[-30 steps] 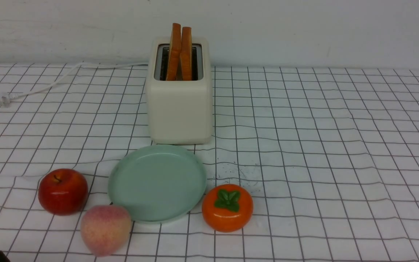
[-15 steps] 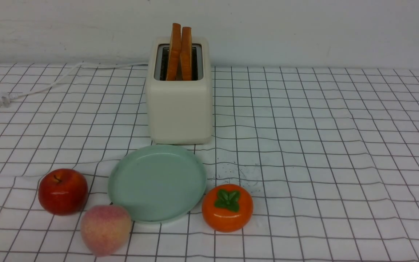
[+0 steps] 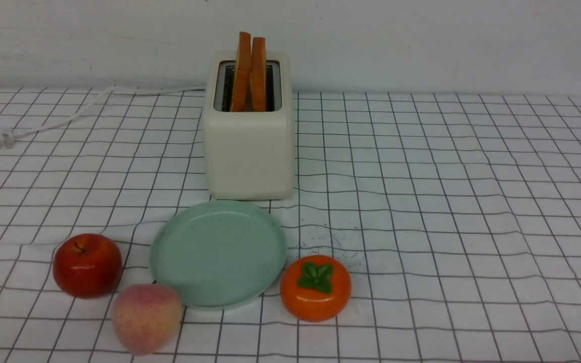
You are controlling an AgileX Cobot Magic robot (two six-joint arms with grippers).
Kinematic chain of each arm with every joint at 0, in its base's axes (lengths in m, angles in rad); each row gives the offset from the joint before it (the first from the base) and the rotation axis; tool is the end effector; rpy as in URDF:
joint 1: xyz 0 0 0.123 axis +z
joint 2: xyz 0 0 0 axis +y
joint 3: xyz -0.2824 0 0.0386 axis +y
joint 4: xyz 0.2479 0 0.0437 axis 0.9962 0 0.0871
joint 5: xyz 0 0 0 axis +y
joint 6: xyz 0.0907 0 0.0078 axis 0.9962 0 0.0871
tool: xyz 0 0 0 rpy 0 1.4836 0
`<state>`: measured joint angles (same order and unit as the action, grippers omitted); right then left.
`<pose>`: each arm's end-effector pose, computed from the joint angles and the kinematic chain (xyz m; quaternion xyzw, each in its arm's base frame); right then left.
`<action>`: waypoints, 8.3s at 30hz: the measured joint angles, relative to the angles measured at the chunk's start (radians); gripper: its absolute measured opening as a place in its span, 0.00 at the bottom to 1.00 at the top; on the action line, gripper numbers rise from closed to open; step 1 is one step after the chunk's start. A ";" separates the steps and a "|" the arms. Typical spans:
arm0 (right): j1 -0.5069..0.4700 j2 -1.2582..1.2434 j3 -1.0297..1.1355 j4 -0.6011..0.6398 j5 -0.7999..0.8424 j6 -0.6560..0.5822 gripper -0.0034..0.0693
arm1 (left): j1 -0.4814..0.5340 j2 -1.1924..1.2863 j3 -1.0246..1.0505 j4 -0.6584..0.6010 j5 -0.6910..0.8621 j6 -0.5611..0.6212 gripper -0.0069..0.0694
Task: Take toasted bread from bread machine on white checkered table place on plate.
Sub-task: 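Reach for a toast slice standing in the toaster with the left gripper, then place the slice of bread on the plate with the left gripper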
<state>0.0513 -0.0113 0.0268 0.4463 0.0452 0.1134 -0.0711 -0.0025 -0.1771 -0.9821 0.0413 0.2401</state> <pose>0.0565 0.0047 0.2010 0.1681 0.6755 0.2223 0.6827 0.0416 -0.0062 0.2701 -0.1898 0.5859 -0.3211 0.7194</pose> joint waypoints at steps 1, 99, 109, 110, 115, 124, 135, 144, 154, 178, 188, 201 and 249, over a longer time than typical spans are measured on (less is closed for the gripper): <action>0.000 0.000 0.000 0.039 -0.045 0.012 0.36 | 0.000 0.031 -0.035 0.005 0.028 0.044 0.07; 0.079 0.578 -0.901 0.011 0.796 -0.342 0.14 | -0.256 1.947 -1.344 0.667 -0.118 0.055 0.59; 0.079 0.578 -0.901 0.011 0.795 -0.342 0.15 | -0.259 1.952 -1.345 0.667 -0.227 0.053 0.39; 0.079 0.578 -0.901 0.011 0.795 -0.342 0.15 | -0.259 1.952 -1.345 0.667 -0.235 0.053 0.33; 0.079 0.578 -0.901 0.011 0.795 -0.342 0.15 | -0.259 1.952 -1.346 0.667 -0.234 0.074 0.12; 0.079 0.578 -0.901 0.011 0.795 -0.342 0.16 | -0.259 1.947 -1.347 0.667 -0.231 0.128 0.08; 0.079 0.578 -0.901 0.011 0.795 -0.342 0.17 | -0.259 1.920 -1.347 0.663 -0.226 0.131 0.08; 0.079 0.578 -0.901 0.011 0.795 -0.342 0.18 | -0.259 1.909 -1.347 0.663 -0.227 0.131 0.08; 0.079 0.578 -0.901 0.011 0.794 -0.342 0.19 | -0.259 1.861 -1.346 0.663 -0.226 0.131 0.08; 0.079 0.578 -0.901 0.012 0.795 -0.342 0.19 | -0.259 1.759 -1.346 0.663 -0.220 0.131 0.08; 0.079 0.578 -0.901 0.012 0.795 -0.342 0.19 | -0.259 1.748 -1.346 0.663 -0.125 0.131 0.08; 0.079 0.578 -0.901 0.012 0.795 -0.343 0.18 | -0.259 1.450 -1.230 0.666 0.155 0.123 0.08; 0.079 0.578 -0.906 0.347 1.056 -0.725 0.05 | -0.372 1.587 -0.782 0.703 0.198 0.185 0.49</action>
<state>0.1303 0.5666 -0.8792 0.7932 1.1007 -0.6120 -0.4431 1.5845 -0.9592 -0.2787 0.2391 0.4248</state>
